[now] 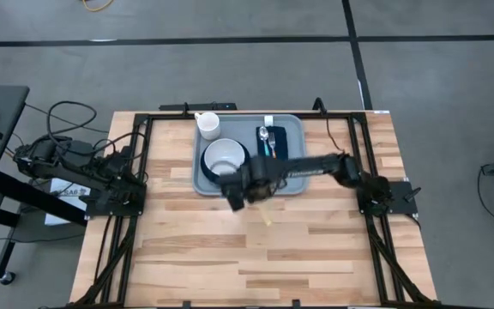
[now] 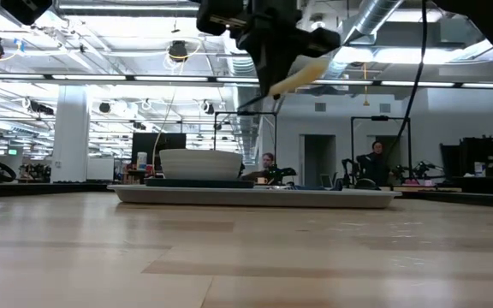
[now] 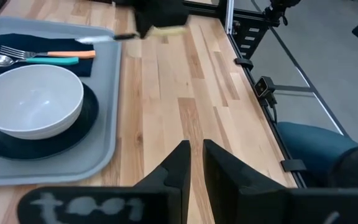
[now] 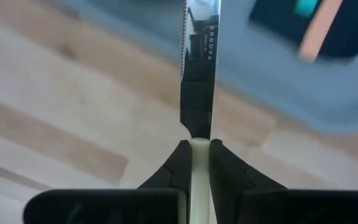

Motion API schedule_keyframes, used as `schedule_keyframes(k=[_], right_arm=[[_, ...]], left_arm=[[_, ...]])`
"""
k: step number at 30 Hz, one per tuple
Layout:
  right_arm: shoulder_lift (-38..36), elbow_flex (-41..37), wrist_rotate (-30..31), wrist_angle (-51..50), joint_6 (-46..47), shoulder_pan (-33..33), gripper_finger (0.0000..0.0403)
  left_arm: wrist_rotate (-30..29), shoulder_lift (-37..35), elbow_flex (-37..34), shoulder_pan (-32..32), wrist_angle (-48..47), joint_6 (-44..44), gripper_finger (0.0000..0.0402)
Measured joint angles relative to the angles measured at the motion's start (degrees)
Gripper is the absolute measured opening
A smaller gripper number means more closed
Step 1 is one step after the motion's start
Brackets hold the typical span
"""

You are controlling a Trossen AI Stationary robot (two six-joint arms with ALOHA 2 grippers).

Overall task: Set up tray
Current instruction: Put the yellow knife on the dark blue napkin to the right of the orange fork

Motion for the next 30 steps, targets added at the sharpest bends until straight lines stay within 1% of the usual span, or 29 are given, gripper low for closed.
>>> schedule_keyframes(k=[6, 9, 10, 13, 16, 19, 23, 26, 30], right_arm=[[-3.36, 0.02, 3.45, 0.21, -7.66, -8.49, 0.0022], [-3.48, -0.83, 7.63, 0.44, -11.85, -13.11, 0.0022], [-3.60, -2.20, 7.99, 0.84, -12.88, -14.86, 0.0022], [-3.47, -7.44, 6.19, 4.27, -15.13, -20.39, 0.0022], [-3.45, -12.81, 4.51, 9.76, -17.22, -25.29, 0.0022], [-3.45, -16.86, 2.78, 13.47, -18.81, -28.51, 0.0022], [-3.45, -20.77, 0.83, 14.94, -19.49, -30.99, 0.0022], [-3.55, -22.59, 0.76, 14.69, -19.71, -31.83, 0.0022], [-6.31, -26.55, -0.61, 18.11, -20.79, -32.35, 0.0022]], left_arm=[[0.94, -0.03, 0.00, 0.02, -0.36, -0.02, 0.0029], [0.74, -0.03, 0.00, 0.00, -0.85, 0.72, 0.0029], [0.56, -0.03, 0.00, 0.01, -0.87, 1.03, 0.0029], [0.50, -0.08, 0.00, 0.00, -0.85, 1.10, 0.0029], [0.46, -0.32, 0.00, 0.00, -0.85, 1.09, 0.0029], [0.44, -0.38, 0.00, 0.00, -0.87, 1.07, 0.0029], [0.00, -0.38, 0.00, 0.00, -2.02, 1.05, 0.0029], [-2.16, -0.38, 0.00, 0.02, -3.20, 1.06, 0.0029], [-3.32, -0.38, 0.00, 0.02, -4.03, 1.01, 0.0029]])
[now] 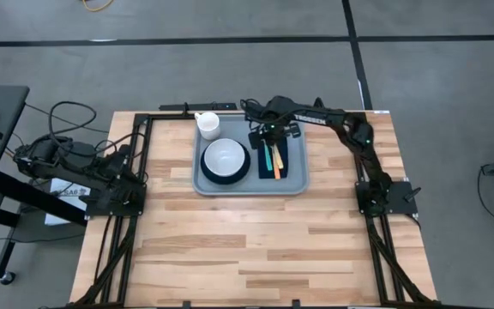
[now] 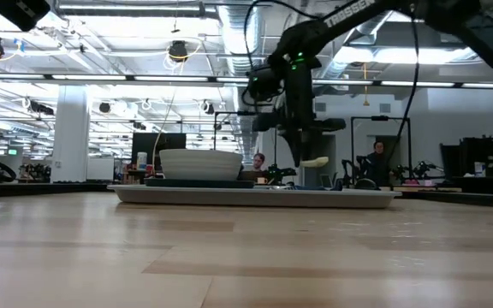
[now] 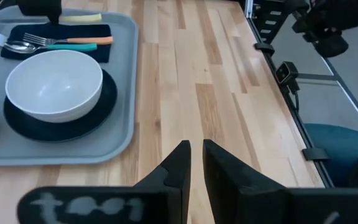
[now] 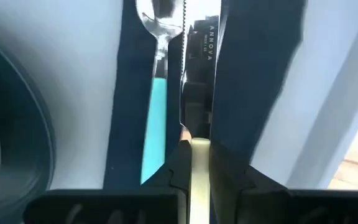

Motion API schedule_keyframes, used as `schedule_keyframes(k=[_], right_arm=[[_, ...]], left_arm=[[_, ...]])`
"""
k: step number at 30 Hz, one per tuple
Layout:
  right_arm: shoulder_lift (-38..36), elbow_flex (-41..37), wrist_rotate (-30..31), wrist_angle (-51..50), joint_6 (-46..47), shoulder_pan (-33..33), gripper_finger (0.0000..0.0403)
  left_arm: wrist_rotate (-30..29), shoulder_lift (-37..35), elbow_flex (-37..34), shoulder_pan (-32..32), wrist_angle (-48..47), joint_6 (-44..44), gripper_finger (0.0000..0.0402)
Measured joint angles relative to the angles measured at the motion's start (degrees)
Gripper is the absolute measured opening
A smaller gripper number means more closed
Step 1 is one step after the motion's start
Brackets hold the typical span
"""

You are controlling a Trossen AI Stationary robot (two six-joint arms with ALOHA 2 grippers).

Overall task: Set up tray
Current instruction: Put the yellow knife on the dark blue napkin to the right of the orange fork

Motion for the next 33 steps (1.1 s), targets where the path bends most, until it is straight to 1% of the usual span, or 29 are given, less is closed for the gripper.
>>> schedule_keyframes(k=[3, 7, 10, 12, 14, 16, 21, 27, 33], right_arm=[[-4.06, -5.11, -0.10, 2.58, 1.29, -0.26, 0.0022], [-11.45, -15.92, -0.06, 9.47, 4.24, -0.40, 0.0022], [-17.26, -24.71, -0.80, 18.43, 8.04, -0.40, 0.0022], [-20.09, -29.02, -1.41, 24.64, 10.33, -0.38, 0.0022], [-21.73, -31.90, -1.53, 28.74, 11.95, -0.38, 0.0022], [-22.01, -32.91, -2.06, 30.07, 12.32, -0.40, 0.0022], [-19.78, -32.96, -4.27, 27.81, 11.94, -0.81, 0.0023], [-17.17, -32.99, -4.57, 27.75, 11.43, -1.58, 0.0023], [-17.12, -32.99, -4.52, 27.82, 11.35, -2.14, 0.0023]], left_arm=[[-0.05, 0.00, 0.00, -0.01, 0.03, -0.29, 0.0029], [-0.34, 0.00, 0.00, 0.00, 0.08, -0.37, 0.0029], [-0.33, 0.00, 0.00, -0.02, 0.14, -0.37, 0.0029], [-0.35, 0.00, 0.00, -0.02, 0.19, -0.37, 0.0029], [-0.35, 0.00, 0.00, 0.00, 0.26, -0.37, 0.0029], [-0.35, 0.00, 0.00, -0.02, 0.67, -0.37, 0.0029], [-0.36, 0.00, 0.00, -0.02, 0.73, -0.39, 0.0029], [-0.30, 0.02, 0.00, -0.01, 0.71, -0.41, 0.0029], [0.19, 0.02, 0.00, -0.02, 0.65, -0.68, 0.0029]])
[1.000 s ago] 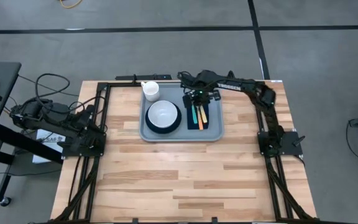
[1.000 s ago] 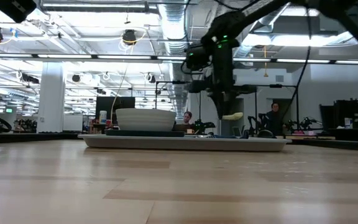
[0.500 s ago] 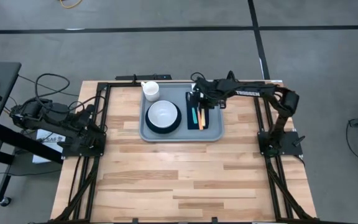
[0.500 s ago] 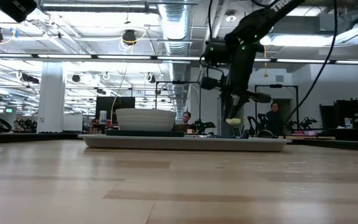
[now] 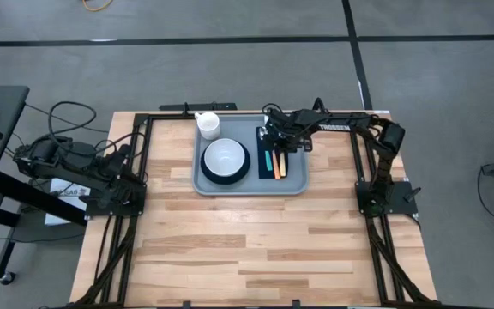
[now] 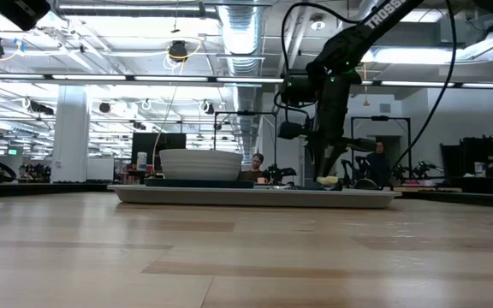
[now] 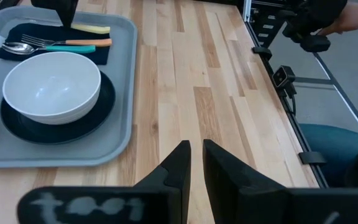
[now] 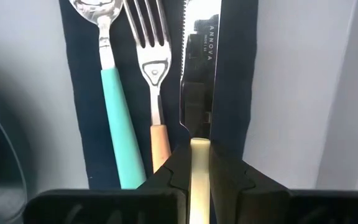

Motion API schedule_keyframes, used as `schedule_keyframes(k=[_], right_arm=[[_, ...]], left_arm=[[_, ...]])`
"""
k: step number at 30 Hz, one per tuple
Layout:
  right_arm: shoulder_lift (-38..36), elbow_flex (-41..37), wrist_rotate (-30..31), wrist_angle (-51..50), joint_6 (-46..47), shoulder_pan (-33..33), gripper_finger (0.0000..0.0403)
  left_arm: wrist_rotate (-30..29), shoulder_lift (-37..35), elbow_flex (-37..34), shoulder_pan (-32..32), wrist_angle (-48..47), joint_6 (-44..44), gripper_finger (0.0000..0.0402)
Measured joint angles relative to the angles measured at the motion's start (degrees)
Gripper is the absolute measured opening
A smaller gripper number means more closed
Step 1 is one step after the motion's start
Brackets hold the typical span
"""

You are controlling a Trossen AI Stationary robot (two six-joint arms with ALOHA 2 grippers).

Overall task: Set up tray
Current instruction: Put the yellow knife on the dark blue napkin to the right of the orange fork

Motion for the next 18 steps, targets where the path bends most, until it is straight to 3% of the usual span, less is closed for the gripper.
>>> schedule_keyframes(k=[10, 18], right_arm=[[1.09, -0.01, 0.12, -1.13, -0.19, -0.14, 0.0024], [3.87, 0.15, 0.15, 4.14, -2.10, -0.16, 0.0025]], left_arm=[[0.04, 0.00, 0.00, 0.02, -0.04, 0.11, 0.0029], [0.14, -0.01, 0.00, 0.01, -0.07, 0.09, 0.0029]])
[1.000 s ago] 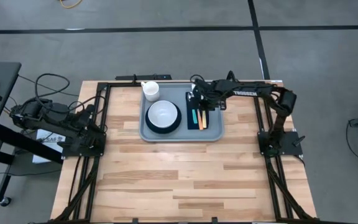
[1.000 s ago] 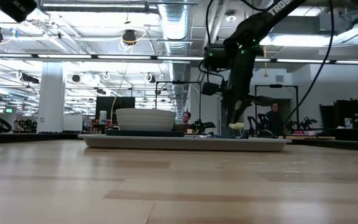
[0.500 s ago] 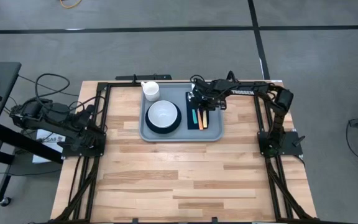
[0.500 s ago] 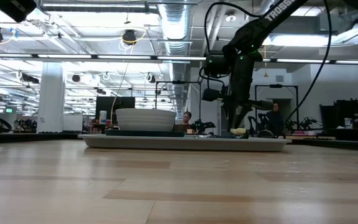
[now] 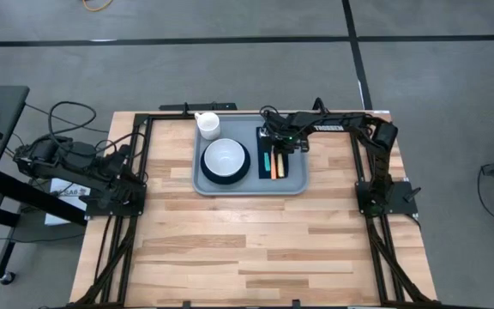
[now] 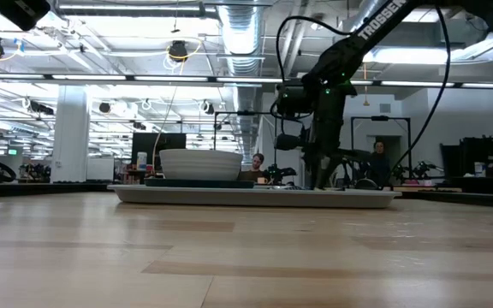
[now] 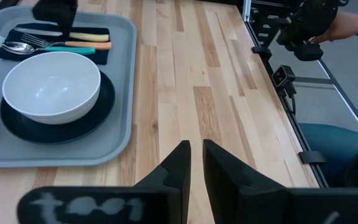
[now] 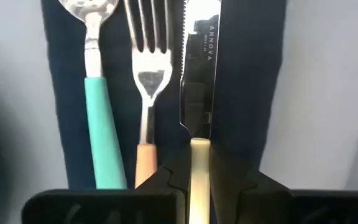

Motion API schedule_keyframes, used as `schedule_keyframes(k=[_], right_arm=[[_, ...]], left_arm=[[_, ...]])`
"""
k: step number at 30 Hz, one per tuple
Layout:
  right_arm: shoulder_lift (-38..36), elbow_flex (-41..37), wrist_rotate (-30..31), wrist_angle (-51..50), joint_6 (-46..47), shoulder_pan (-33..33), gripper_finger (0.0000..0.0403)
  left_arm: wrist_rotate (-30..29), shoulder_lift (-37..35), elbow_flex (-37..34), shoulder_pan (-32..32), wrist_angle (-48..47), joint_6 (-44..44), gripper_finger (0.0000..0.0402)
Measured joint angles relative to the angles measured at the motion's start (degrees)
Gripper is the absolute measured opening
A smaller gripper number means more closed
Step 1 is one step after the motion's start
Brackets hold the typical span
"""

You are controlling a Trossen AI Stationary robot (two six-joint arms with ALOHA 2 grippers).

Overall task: Set up tray
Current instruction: Put the yellow knife on the dark blue napkin to the right of the orange fork

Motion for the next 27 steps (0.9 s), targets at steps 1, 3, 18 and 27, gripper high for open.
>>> schedule_keyframes(k=[1, 3, 18, 27], right_arm=[[-0.02, -0.13, 0.02, -0.80, -0.29, -0.13, 0.0026], [0.00, -0.12, 0.02, 0.10, -0.41, -0.33, 0.0029], [-0.04, -0.08, 0.00, -0.18, 0.12, 0.15, 0.0069], [-0.32, -0.08, -0.08, -0.21, -0.86, 0.54, 0.0096]], left_arm=[[-0.01, -0.01, 0.00, 0.01, 0.00, 0.00, 0.0029], [-0.01, 0.01, 0.00, 0.01, -0.02, 0.00, 0.0029], [-0.03, 0.01, 0.00, 0.01, -0.02, -0.01, 0.0029], [-0.07, 0.01, 0.00, 0.01, 0.00, -0.90, 0.0029]])
